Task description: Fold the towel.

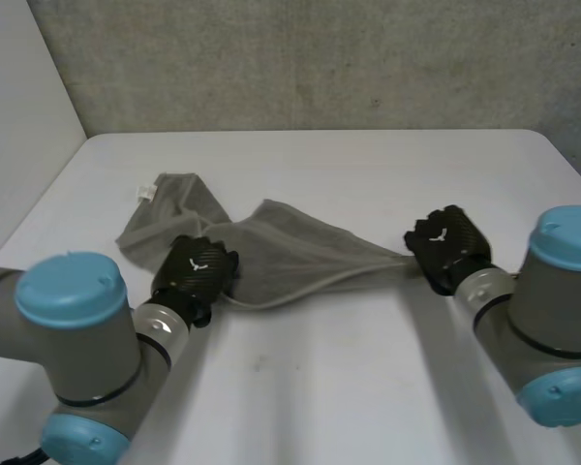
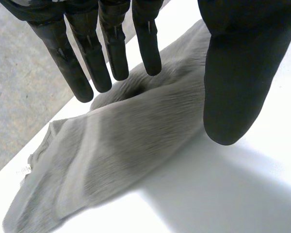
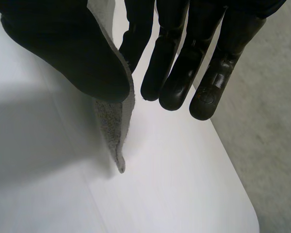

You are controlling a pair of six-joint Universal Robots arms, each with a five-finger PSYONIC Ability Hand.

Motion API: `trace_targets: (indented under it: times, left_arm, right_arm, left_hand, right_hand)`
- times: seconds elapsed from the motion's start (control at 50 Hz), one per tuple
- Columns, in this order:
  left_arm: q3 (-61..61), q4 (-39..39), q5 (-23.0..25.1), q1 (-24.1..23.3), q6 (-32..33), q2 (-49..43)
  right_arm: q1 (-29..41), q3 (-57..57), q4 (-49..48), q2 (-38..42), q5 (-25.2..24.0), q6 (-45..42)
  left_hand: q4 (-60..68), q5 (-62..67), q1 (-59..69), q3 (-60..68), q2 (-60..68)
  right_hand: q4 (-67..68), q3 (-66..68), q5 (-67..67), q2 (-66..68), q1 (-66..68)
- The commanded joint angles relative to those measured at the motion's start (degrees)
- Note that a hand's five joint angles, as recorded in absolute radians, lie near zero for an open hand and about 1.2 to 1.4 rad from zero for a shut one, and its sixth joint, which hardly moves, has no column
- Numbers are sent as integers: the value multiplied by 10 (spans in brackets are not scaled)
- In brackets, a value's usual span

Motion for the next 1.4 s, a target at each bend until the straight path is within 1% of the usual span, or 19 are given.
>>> trace_targets:
  times: [0.02, 0.1, 0.16, 0.2, 0.26, 0.3, 0.32, 0.36, 0.38, 0.42, 0.46, 0.68, 0.84, 1.0, 1.26, 1.3, 1.34, 1.36, 1.4]
  left_arm:
    - [22, -65, 14, 48, 2, 51]
    - [37, -73, 32, 65, 3, 64]
    - [49, -83, 60, 82, 5, 67]
    - [59, -97, 100, 109, 4, 67]
    - [63, -103, 122, 123, 3, 67]
    - [66, -105, 174, 145, 3, 67]
    - [66, -105, 175, 145, 3, 67]
    - [77, -103, 231, 153, 5, 57]
    - [77, -103, 231, 153, 5, 57]
    - [105, -103, 270, 156, 3, 34]
    - [125, -104, 278, 157, 3, 16]
    - [249, -144, 285, 164, 5, -94]
    - [302, -173, 285, 162, 16, -157]
    - [314, -190, 282, 162, 80, -189]
    - [348, -191, 280, 161, 90, -220]
    - [348, -191, 280, 160, 90, -221]
    - [346, -190, 280, 160, 91, -221]
    - [346, -190, 280, 160, 91, -221]
    - [344, -190, 278, 160, 92, -216]
  right_arm:
    - [-42, 45, -9, -21, -8, 1]
    - [-57, 63, -38, -20, -10, -6]
    - [-68, 66, -68, -16, -19, -7]
    - [-70, 67, -78, -16, -23, -7]
    - [-71, 68, -84, -18, -25, -7]
    - [-71, 68, -85, -18, -25, -7]
    - [-71, 69, -85, -18, -25, -7]
    - [-71, 69, -85, -17, -26, -7]
    - [-71, 69, -85, -15, -29, -7]
    - [-70, 69, -84, -13, -32, -7]
    - [-70, 71, -85, -13, -35, -7]
    - [-66, 75, -85, -8, -38, -7]
    - [-64, 77, -85, -5, -38, -7]
    - [-65, 76, -85, -1, -39, -8]
    - [-65, 76, -85, 11, -38, -32]
    - [-65, 76, -85, 12, -38, -32]
    - [-65, 75, -85, 12, -38, -32]
    - [-65, 75, -85, 12, -38, -32]
    - [-65, 74, -85, 12, -38, -32]
  left_hand:
    - [14, 15, 12, 12, 14]
    - [17, 18, 15, 16, 18]
    - [17, 18, 15, 16, 18]
    - [16, 16, 14, 14, 16]
    - [15, 16, 14, 14, 16]
    - [19, 20, 17, 17, 19]
    - [19, 20, 17, 17, 19]
    - [36, 36, 34, 34, 36]
    - [36, 37, 34, 34, 36]
    - [88, 88, 86, 86, 88]
    - [106, 107, 104, 105, 107]
    - [105, 105, 103, 103, 105]
    - [110, 111, 108, 108, 110]
    - [105, 106, 103, 103, 105]
    - [116, 117, 114, 115, 117]
    - [135, 136, 133, 133, 136]
    - [294, 295, 292, 292, 295]
    - [295, 296, 293, 293, 295]
    - [444, 444, 442, 442, 444]
  right_hand:
    - [116, 118, 126, 122, 257]
    - [116, 118, 126, 122, 257]
    - [116, 118, 126, 122, 257]
    - [116, 118, 126, 122, 257]
    - [116, 118, 126, 122, 257]
    - [116, 118, 126, 122, 257]
    - [116, 118, 126, 122, 257]
    - [116, 118, 126, 122, 257]
    - [116, 118, 126, 122, 257]
    - [116, 118, 126, 122, 257]
    - [116, 118, 126, 122, 257]
    - [116, 118, 126, 122, 257]
    - [116, 118, 126, 122, 257]
    - [116, 118, 126, 122, 257]
    - [116, 118, 126, 122, 257]
    - [116, 118, 126, 122, 257]
    - [116, 118, 126, 122, 257]
    - [116, 118, 126, 122, 257]
    - [116, 118, 126, 122, 257]
